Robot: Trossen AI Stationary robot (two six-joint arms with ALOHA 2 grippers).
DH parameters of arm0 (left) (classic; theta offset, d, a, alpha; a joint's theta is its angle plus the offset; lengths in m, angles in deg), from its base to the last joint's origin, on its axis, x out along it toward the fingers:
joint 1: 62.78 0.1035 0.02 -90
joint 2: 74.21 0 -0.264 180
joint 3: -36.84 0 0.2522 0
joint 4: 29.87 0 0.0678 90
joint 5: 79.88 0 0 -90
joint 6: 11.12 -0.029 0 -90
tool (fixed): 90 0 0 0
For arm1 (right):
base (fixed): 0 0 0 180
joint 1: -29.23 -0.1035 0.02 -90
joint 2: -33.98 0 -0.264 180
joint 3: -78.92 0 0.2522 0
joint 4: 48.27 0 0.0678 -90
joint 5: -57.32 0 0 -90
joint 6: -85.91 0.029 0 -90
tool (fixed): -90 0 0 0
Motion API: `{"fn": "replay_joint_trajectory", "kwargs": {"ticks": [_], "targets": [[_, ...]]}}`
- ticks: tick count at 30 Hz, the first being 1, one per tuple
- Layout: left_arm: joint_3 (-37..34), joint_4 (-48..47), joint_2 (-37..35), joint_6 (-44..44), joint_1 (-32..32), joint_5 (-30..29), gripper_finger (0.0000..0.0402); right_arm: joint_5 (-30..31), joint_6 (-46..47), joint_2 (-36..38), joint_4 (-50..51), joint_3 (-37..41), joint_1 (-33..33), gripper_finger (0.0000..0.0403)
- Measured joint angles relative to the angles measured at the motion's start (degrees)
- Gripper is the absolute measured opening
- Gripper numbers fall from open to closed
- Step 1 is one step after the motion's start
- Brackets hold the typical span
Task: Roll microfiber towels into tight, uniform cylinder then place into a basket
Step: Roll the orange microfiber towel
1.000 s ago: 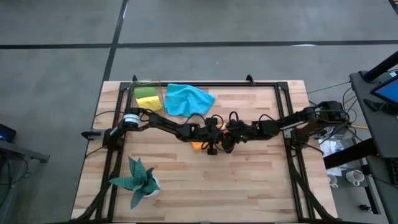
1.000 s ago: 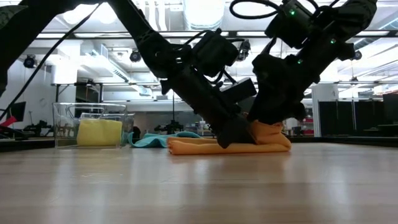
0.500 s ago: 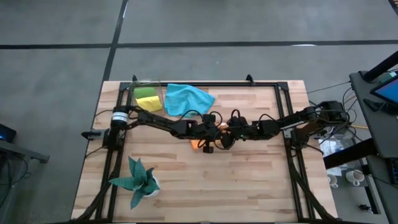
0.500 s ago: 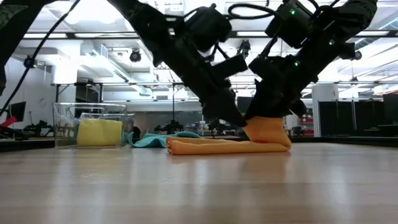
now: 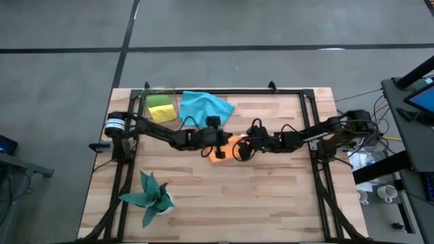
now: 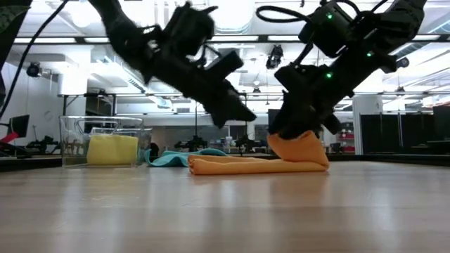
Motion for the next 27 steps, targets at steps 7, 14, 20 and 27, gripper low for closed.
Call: {"fn": "replay_joint_trajectory", "kwargs": {"ticks": [7,14,20,27], "targets": [[-4.35,7.99,1.74,1.12,3.22,13.61,0.0000,-0.02,-0.16,-2.32,-3.38,0.36,0.00,0.0178],[-4.13,9.36,3.15,1.76,3.56,13.75,0.0000,0.55,-3.56,-2.84,-8.60,0.59,0.37,0.0178],[-4.71,9.05,2.29,3.00,2.89,13.33,0.0000,1.29,-9.63,3.38,-3.69,0.57,-0.26,0.0178],[-4.42,8.91,1.99,3.05,0.82,14.82,0.0000,15.99,-2.72,13.76,18.35,1.79,-7.58,0.0121]]}}
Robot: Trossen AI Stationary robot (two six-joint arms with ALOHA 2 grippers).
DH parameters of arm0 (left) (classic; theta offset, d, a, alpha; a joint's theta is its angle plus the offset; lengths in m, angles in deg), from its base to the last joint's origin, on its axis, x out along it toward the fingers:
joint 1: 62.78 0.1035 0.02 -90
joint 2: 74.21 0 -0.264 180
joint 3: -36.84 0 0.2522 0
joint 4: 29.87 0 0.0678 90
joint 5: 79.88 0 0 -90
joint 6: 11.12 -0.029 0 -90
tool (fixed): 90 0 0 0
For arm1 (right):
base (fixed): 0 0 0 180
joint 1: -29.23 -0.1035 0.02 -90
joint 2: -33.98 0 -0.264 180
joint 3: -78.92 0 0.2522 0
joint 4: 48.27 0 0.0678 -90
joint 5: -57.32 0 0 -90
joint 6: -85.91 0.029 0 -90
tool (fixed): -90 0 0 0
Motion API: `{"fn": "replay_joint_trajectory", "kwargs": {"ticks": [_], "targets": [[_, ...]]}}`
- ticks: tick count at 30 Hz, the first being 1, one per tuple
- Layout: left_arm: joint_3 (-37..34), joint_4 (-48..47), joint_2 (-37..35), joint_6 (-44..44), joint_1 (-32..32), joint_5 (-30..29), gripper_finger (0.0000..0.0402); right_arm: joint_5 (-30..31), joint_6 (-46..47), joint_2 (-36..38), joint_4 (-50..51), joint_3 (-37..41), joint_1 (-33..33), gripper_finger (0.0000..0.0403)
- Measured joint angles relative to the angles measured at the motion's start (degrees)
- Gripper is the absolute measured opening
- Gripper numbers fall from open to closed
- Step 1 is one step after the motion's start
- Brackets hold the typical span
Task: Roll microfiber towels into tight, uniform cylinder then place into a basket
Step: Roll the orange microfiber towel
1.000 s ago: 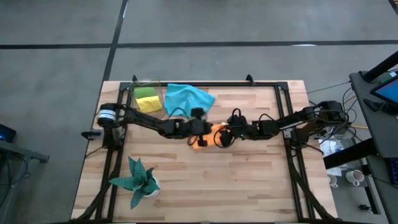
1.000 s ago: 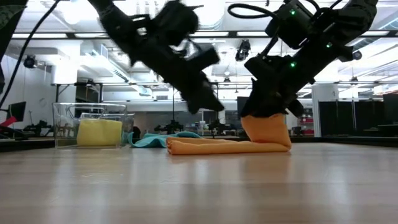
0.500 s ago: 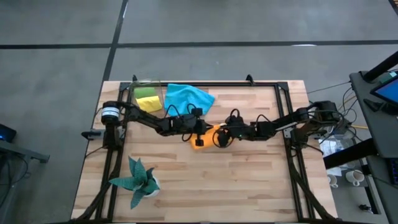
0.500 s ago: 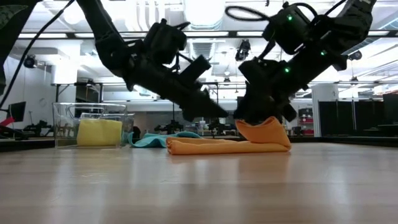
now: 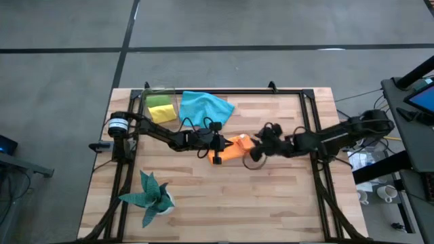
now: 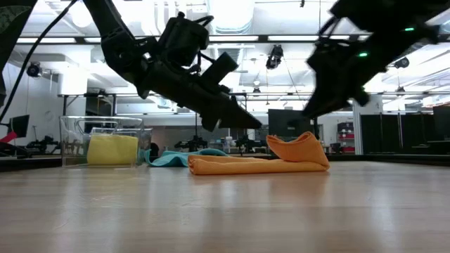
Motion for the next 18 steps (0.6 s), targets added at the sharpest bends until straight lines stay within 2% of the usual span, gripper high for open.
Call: {"fn": "replay_joint_trajectory", "kwargs": {"ticks": [4,9,14,18], "targets": [[1.18,-2.18,0.54,1.41,-0.41,5.39,0.0000,2.03,8.50,2.15,3.32,3.76,-5.77,0.0027],[4.63,-12.14,0.54,1.18,-0.87,6.50,0.0000,2.10,16.15,0.02,1.87,7.32,-10.20,0.0010],[8.02,-20.43,2.62,-0.18,-0.46,6.56,0.0000,-0.56,12.69,-3.76,-5.18,7.61,-11.81,0.0009],[10.95,-19.98,5.70,-1.66,-0.17,6.52,0.0000,-3.94,9.80,-7.69,-10.78,7.24,-11.68,0.0009]]}}
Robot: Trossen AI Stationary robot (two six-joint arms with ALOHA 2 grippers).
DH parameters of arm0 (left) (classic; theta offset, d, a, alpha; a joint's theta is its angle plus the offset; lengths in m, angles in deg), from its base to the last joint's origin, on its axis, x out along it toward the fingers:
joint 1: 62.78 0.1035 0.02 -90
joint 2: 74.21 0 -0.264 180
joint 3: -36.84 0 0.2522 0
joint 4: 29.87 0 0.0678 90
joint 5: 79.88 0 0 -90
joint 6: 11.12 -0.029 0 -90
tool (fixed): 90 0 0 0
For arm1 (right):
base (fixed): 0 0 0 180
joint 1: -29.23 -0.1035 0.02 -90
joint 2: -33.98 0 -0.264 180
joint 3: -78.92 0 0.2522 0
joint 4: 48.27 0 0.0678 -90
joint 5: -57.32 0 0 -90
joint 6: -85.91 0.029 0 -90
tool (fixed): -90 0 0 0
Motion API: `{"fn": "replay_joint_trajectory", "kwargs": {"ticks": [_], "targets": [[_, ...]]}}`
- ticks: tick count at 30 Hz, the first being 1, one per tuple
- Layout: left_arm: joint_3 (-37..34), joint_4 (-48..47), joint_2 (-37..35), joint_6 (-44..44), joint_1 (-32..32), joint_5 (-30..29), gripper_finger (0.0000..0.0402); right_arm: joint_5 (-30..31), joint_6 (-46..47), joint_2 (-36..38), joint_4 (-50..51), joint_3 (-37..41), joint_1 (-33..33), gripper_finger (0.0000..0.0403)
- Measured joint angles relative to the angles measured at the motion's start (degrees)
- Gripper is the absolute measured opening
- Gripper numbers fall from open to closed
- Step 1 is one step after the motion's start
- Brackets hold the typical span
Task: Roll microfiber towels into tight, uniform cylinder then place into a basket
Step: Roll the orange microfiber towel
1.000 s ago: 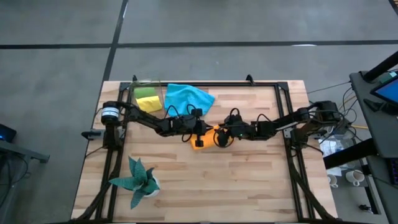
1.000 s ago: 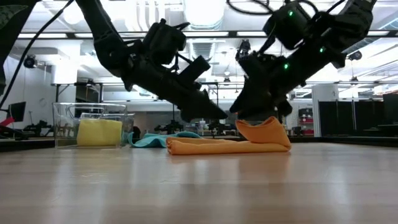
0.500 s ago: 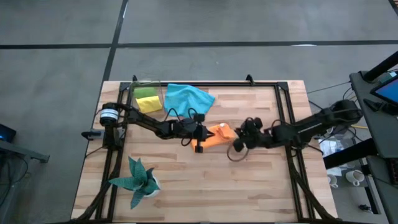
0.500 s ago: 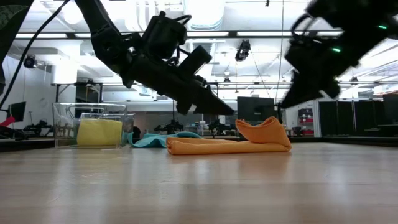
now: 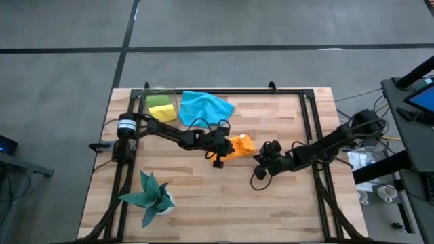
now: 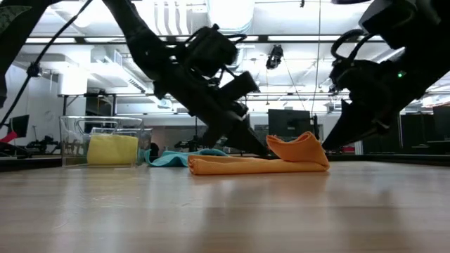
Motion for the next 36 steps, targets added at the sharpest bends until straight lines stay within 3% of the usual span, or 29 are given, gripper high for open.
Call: {"fn": "replay_joint_trajectory", "kwargs": {"ticks": [5,10,22,26,30,36], "targets": [[3.44,-0.50,3.39,-1.15,0.26,-0.65,0.0000,0.00,-0.04,-3.39,-0.26,-1.66,0.27,0.0009],[5.50,0.25,4.15,-2.04,1.25,-5.13,0.0000,1.52,-0.04,-4.68,-0.18,-2.05,1.03,0.0009],[5.44,2.82,4.77,-1.94,6.89,-7.00,0.0000,4.46,0.29,-4.91,-3.91,-2.15,1.54,0.0009],[5.42,1.96,4.43,-3.06,7.75,-12.56,0.0000,3.45,-0.26,-4.88,-5.02,-2.17,1.49,0.0009],[5.25,-0.30,1.61,-4.70,7.82,-16.60,0.0000,0.01,0.60,-3.59,0.83,-2.21,1.18,0.0009],[3.88,-0.36,-1.54,-4.56,7.52,-13.50,0.0000,7.00,2.91,-3.37,5.34,-2.27,0.58,0.0009]]}}
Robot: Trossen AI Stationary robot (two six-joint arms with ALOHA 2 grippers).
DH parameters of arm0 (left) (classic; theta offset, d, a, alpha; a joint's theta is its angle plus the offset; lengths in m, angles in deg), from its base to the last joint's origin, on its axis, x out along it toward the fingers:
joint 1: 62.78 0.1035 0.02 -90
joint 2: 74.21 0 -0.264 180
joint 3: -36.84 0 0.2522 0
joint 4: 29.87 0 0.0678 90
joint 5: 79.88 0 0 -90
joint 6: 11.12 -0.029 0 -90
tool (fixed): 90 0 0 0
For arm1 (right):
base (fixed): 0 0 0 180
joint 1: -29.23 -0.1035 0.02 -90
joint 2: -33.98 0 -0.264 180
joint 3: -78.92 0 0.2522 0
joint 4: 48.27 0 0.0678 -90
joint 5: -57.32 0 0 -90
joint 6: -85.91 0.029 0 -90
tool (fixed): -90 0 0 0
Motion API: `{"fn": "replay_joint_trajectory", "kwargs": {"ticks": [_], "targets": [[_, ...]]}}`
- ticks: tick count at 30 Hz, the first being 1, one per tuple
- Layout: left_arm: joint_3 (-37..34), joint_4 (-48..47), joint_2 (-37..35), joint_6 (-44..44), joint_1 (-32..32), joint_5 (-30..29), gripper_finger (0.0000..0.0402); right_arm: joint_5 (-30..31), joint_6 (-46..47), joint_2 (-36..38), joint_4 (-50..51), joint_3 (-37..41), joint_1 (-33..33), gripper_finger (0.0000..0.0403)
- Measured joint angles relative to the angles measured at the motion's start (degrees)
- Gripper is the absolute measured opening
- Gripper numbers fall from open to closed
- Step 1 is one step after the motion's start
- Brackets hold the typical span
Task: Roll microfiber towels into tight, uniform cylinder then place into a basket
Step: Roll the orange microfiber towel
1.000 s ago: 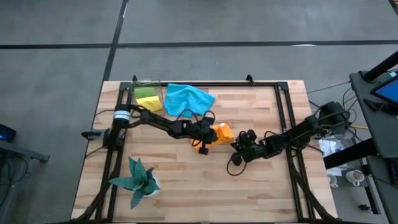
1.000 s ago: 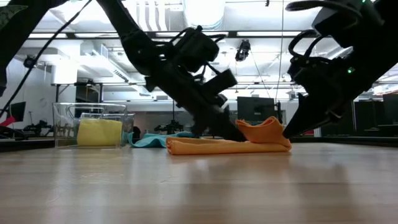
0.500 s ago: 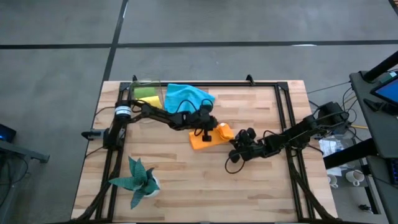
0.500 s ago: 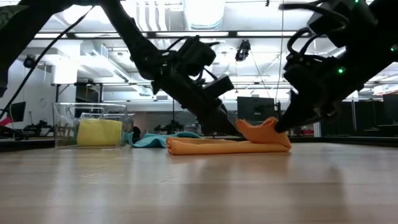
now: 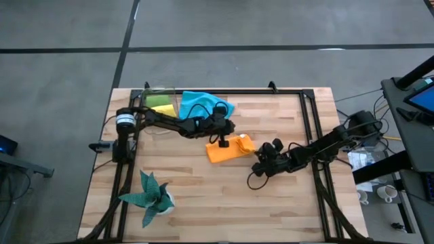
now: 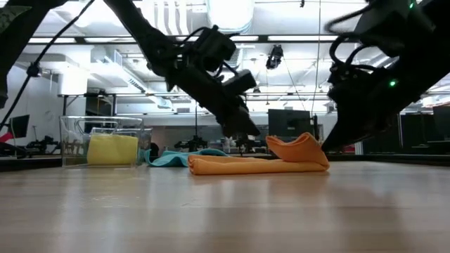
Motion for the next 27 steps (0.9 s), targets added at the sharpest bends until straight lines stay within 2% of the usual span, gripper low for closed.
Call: {"fn": "replay_joint_trajectory", "kwargs": {"ticks": [4,9,15,23,27], "targets": [[-3.32,0.97,-2.49,0.08,-0.82,2.14,0.0000,6.22,0.83,-1.32,-1.90,0.13,0.00,0.0009],[-8.05,2.12,-6.88,2.34,-1.24,2.21,0.0000,10.10,0.47,-3.01,-6.86,0.17,-0.05,0.0009],[-11.95,3.46,-9.46,5.11,-1.39,2.18,0.0000,8.75,-2.71,-8.96,-18.43,-0.19,0.06,0.0009],[-12.71,5.18,-9.43,7.04,-1.36,1.81,0.0000,7.55,-1.66,-17.80,-22.00,-4.32,0.32,0.0009],[-12.75,5.48,-9.41,9.12,-1.66,9.25,0.0000,7.91,-1.86,-19.33,-21.89,-5.65,0.93,0.0009]]}}
